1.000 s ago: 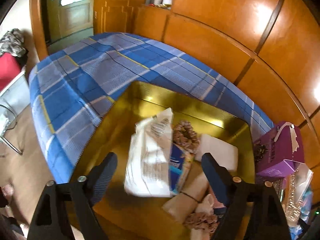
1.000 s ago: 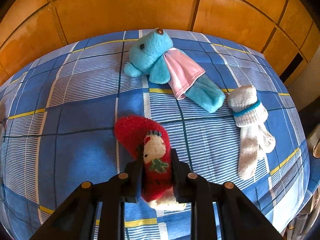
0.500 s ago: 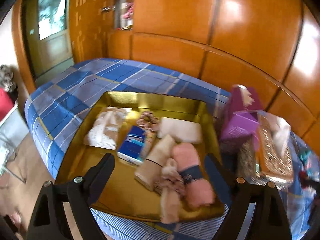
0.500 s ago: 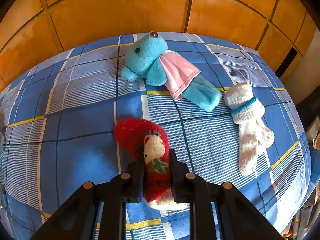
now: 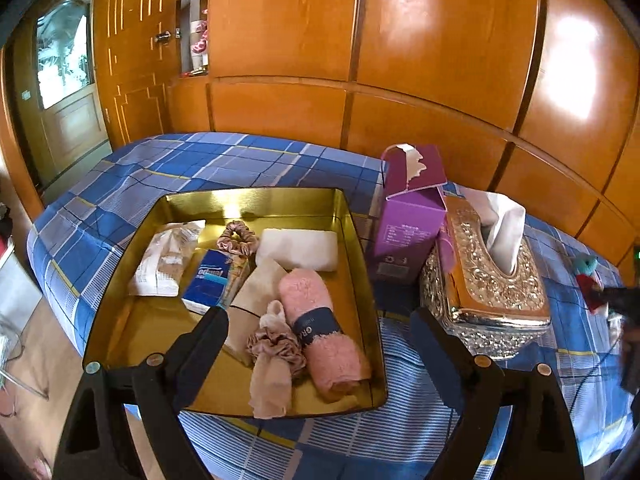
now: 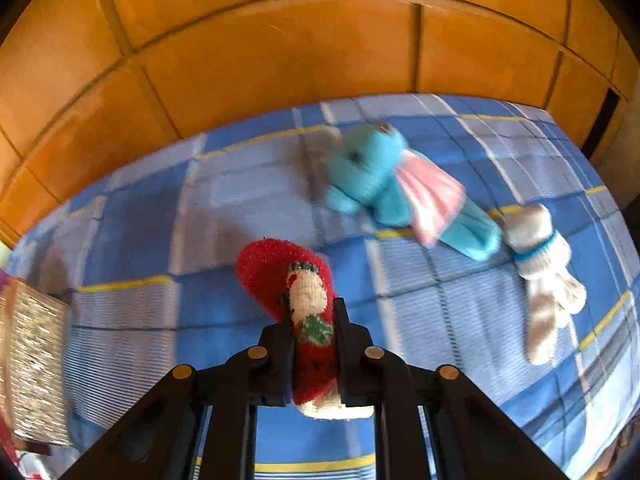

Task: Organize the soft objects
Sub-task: 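Release the white packet in the tray while right carries the Santa plush over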

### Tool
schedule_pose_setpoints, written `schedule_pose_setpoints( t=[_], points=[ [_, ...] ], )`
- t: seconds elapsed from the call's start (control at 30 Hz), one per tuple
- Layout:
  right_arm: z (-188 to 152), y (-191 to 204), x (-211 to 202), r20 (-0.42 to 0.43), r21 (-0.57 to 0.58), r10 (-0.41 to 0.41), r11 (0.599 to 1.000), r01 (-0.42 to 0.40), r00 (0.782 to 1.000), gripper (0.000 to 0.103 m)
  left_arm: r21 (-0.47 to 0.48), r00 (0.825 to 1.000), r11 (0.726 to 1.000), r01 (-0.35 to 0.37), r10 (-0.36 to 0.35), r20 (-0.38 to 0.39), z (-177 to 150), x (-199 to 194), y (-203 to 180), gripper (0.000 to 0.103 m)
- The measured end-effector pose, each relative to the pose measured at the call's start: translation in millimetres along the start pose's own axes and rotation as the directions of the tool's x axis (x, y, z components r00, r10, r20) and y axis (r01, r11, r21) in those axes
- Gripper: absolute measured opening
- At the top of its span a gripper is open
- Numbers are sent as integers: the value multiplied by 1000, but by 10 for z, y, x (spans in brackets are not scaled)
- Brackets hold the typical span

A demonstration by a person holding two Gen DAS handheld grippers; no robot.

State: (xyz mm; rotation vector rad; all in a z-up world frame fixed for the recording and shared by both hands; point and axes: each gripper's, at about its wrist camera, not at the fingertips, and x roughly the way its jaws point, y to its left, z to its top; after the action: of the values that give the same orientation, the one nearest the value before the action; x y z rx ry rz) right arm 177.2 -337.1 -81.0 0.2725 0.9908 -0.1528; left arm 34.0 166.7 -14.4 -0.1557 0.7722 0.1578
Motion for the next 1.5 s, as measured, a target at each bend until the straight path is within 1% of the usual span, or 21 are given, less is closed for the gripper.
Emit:
schedule_pose_setpoints(
  t=[0.13, 0.23, 0.37, 0.47, 0.53, 0.63, 0.67, 0.73, 0.77, 0.83, 0.87, 0.93, 1.03, 1.07, 1.17, 1.23, 1.33, 1.43, 1.5],
  points=[
    [165, 326, -152, 29, -32, 97, 995, -96, 995, 14, 2, 1000, 1000, 8, -8, -7, -44, 9, 8, 92],
    [284, 650, -305, 53, -75, 178, 982, -174, 983, 14, -6, 1000, 1000, 14, -14, -14, -70, 17, 39, 92],
    [412, 1151, -533, 73, -150, 290, 949, -277, 954, 14, -16, 1000, 1000, 10, -10, -12, -85, 3, 83, 92],
    [436, 1576, -693, 68, -210, 366, 915, -346, 928, 14, -24, 1000, 1000, 3, -3, -10, -89, -10, 125, 92],
    [425, 1892, -792, 56, -260, 419, 882, -392, 906, 14, -36, 1000, 999, -7, 7, -4, -88, -34, 177, 92],
    [322, 2433, -957, 22, -347, 496, 818, -459, 868, 14, -55, 1000, 998, -24, 24, -1, -92, -56, 269, 92],
    [246, 2639, -1015, 6, -377, 520, 792, -479, 854, 14, -64, 999, 997, -32, 32, 0, -96, -70, 307, 92],
    [66, 3064, -1114, -38, -443, 570, 726, -525, 821, 14, -82, 999, 995, -48, 48, 4, -108, -101, 385, 92],
    [0, 3189, -1137, -54, -461, 584, 705, -539, 810, 14, -90, 998, 994, -55, 56, 4, -113, -116, 420, 92],
    [-241, 3567, -1194, -104, -515, 615, 639, -572, 781, 14, -102, 997, 992, -69, 71, 9, -126, -156, 491, 92],
    [-351, 3674, -1217, -120, -535, 621, 617, -577, 775, 14, -105, 997, 992, -75, 77, 12, -132, -178, 511, 92],
    [-624, 3956, -1225, -166, -583, 626, 561, -588, 762, 14, -108, 996, 990, -85, 88, 19, -140, -209, 558, 92],
    [-967, 4219, -1175, -222, -623, 612, 510, -593, 759, 14, -117, 995, 989, -89, 93, 29, -149, -251, 612, 92],
    [-1038, 4260, -1158, -235, -630, 605, 502, -593, 761, 14, -122, 995, 988, -90, 95, 33, -154, -269, 635, 92],
    [-1353, 4430, -1066, -278, -667, 560, 473, -576, 781, 14, -134, 995, 987, -90, 96, 38, -158, -277, 678, 92],
    [-1457, 4498, -987, -295, -679, 541, 461, -571, 788, 16, -143, 995, 986, -88, 94, 36, -165, -270, 703, 92],
    [-1548, 4527, -916, -294, -690, 519, 465, -555, 802, 17, -153, 995, 985, -84, 90, 35, -178, -264, 721, 92],
    [-1570, 4564, -864, -279, -685, 507, 491, -539, 816, 18, -156, 996, 984, -80, 87, 36, -185, -271, 727, 92],
    [-1548, 4587, -845, -273, -677, 508, 501, -538, 817, 19, -157, 996, 984, -78, 85, 37, -187, -274, 731, 92]
  ],
)
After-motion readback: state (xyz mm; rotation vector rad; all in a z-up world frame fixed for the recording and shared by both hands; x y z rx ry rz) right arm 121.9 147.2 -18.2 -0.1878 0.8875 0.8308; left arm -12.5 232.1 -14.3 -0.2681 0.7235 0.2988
